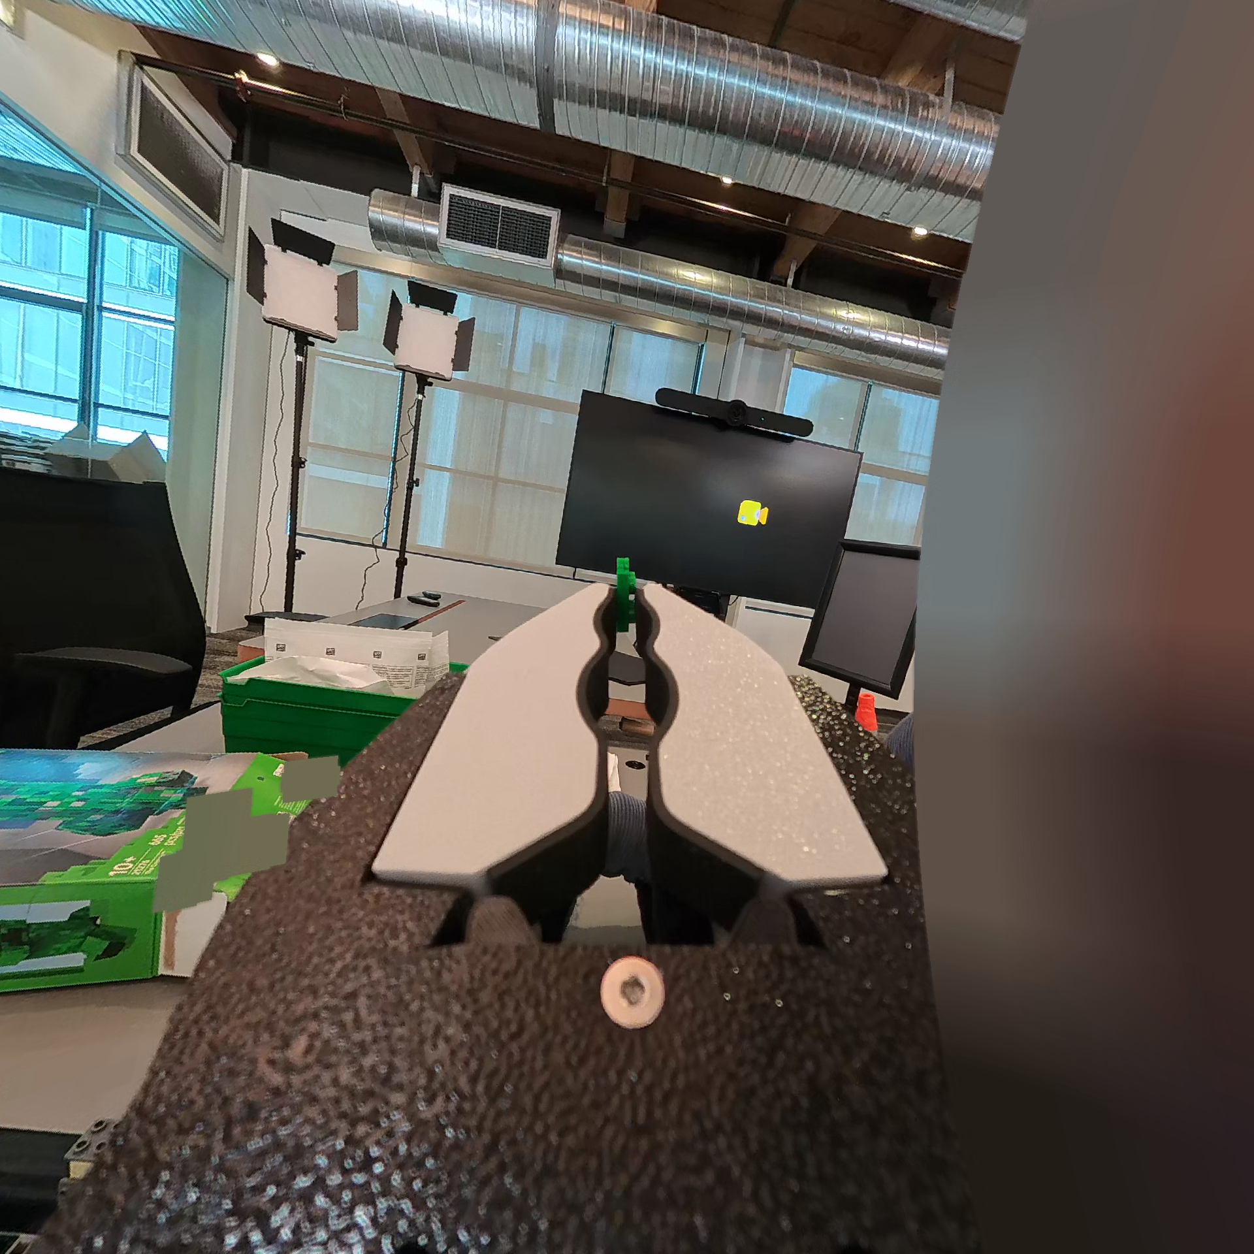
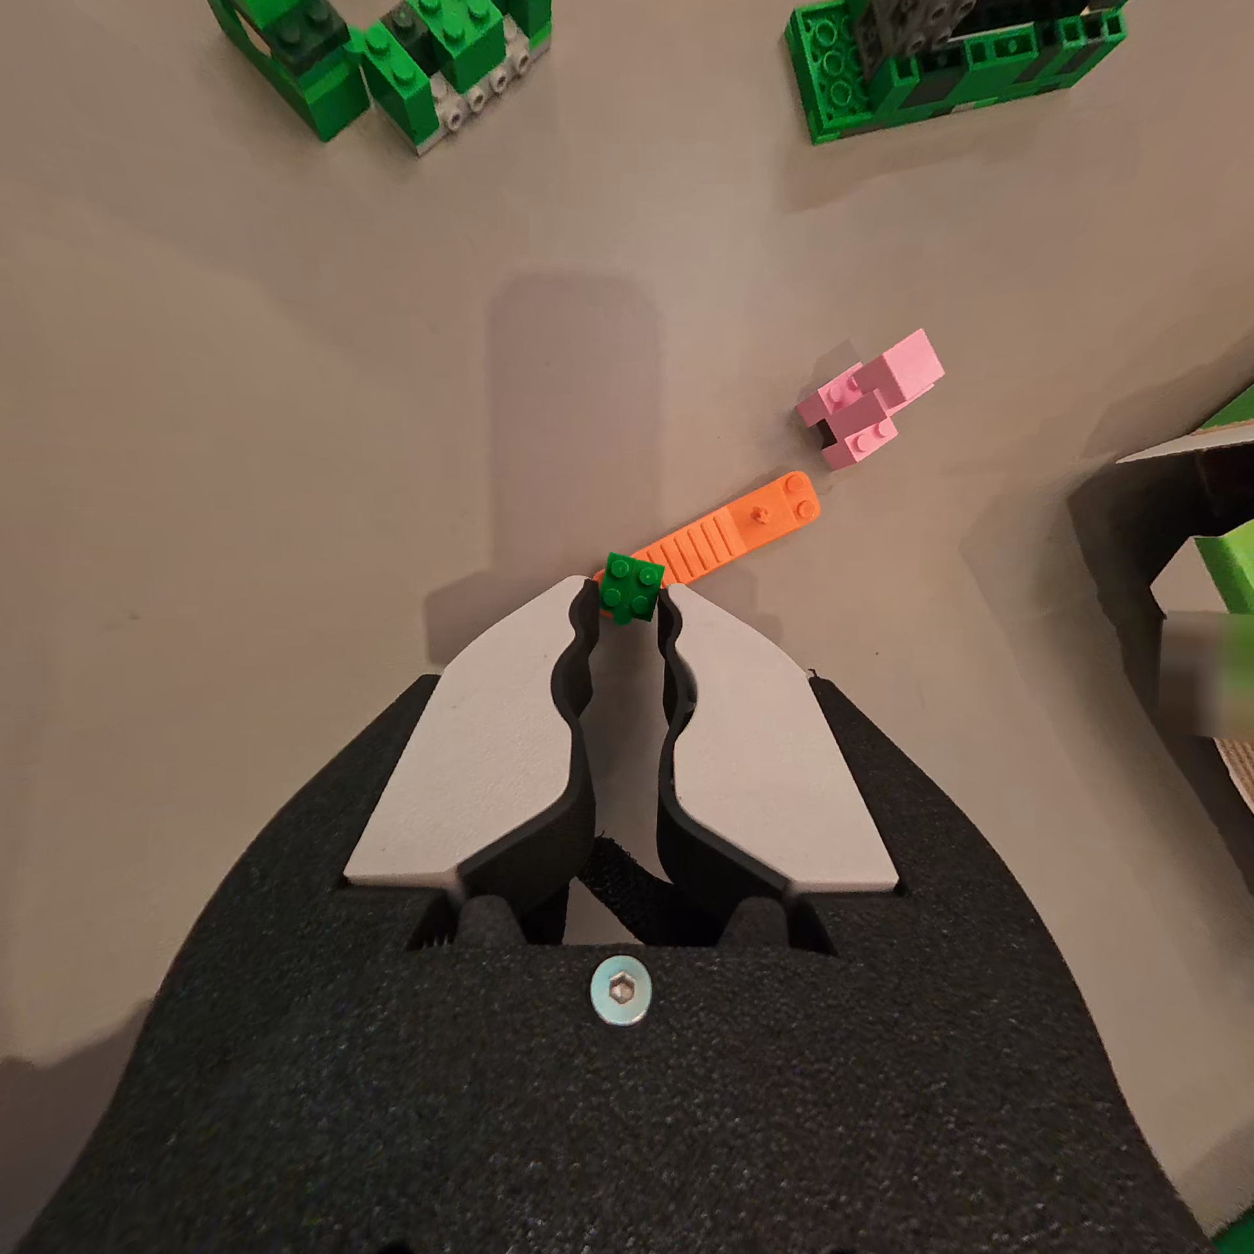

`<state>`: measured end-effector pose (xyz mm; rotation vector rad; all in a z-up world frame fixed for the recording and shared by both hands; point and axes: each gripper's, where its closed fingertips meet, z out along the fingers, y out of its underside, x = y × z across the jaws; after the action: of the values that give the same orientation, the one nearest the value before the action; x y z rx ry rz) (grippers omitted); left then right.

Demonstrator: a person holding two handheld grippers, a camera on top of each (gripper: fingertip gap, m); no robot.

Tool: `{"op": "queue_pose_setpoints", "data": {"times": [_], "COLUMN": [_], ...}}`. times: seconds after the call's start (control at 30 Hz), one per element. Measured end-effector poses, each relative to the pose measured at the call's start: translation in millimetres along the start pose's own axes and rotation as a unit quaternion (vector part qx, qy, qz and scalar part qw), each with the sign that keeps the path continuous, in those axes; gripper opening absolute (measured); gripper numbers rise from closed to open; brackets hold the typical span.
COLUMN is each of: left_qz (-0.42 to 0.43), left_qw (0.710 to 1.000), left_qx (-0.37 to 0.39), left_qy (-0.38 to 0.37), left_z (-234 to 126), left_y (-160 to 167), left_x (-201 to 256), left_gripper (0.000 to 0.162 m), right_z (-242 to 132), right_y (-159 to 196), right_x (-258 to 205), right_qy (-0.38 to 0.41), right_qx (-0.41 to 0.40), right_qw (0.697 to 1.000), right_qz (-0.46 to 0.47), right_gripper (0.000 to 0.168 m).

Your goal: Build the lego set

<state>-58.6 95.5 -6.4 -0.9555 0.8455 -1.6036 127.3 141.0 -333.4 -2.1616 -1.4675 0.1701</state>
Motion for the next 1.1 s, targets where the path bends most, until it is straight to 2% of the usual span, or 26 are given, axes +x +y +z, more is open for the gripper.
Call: {"op": "queue_pose_setpoints", "data": {"times": [0.3,0.47,0.57,0.73,1.1], "left_qz": [-0.002,-0.002,-0.002,0.003,-0.007], "left_qw": [1.000,1.000,1.000,1.000,1.000], "left_qx": [-0.005,-0.008,-0.010,-0.013,-0.018], "left_qy": [0.003,0.004,0.004,-0.005,-0.020], "left_z": [1.8,2.7,3.8,5.3,4.9], "left_y": [2.0,3.1,4.2,5.7,10.3], "left_x": [0.9,1.2,1.4,-0.9,-13.3], "left_gripper": [0.004,0.004,0.004,0.005,0.005], "right_z": [2.5,-0.1,-7.0,-20.5,-2.1], "right_y": [2.6,2.6,2.7,-4.4,-0.6], "right_x": [-2.3,-1.9,2.6,5.6,-1.4], "right_qy": [-0.003,-0.019,-0.042,-0.128,-0.188], "right_qx": [-0.002,-0.003,0.001,0.030,-0.007], "right_qw": [1.000,0.999,0.995,0.985,0.966], "right_qz": [-0.004,-0.047,-0.094,-0.110,-0.176], "right_gripper": [0.016,0.016,0.016,0.015,0.015]}}
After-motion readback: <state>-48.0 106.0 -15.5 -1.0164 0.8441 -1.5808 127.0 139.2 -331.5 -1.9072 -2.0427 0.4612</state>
